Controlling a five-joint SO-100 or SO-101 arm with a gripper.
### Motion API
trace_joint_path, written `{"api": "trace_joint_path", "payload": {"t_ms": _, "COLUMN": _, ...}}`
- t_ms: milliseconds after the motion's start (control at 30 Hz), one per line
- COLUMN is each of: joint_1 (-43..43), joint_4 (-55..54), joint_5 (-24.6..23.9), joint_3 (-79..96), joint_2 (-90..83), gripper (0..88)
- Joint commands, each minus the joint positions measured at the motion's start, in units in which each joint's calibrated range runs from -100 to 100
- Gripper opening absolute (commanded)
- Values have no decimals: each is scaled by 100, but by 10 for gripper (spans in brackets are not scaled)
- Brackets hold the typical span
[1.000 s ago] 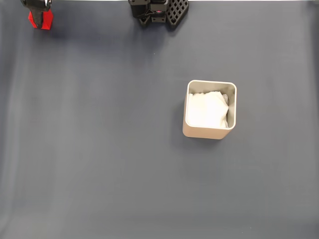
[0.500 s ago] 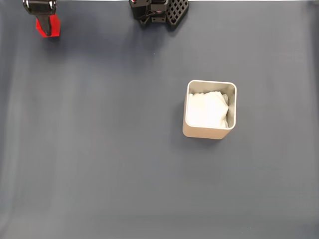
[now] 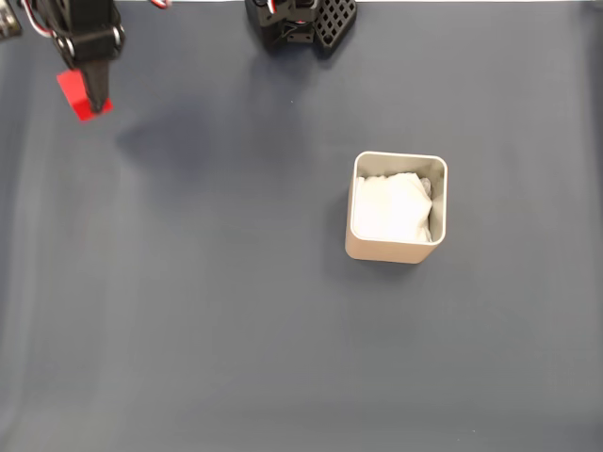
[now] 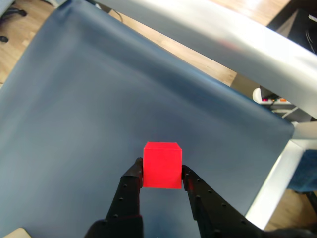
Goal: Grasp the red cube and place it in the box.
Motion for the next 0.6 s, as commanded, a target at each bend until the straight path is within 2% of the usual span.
{"api": "trace_joint_path", "payload": {"t_ms": 0, "joint_1": -495, "joint_4": 108, "joint_5": 54, "joint_3": -362, "joint_2": -372, "gripper": 3}}
{"api": "trace_joint_path", "payload": {"t_ms": 567, "joint_1": -2710, "joint_4": 404, "joint_5": 332, "joint_3": -335, "joint_2": -1143, "gripper": 3}}
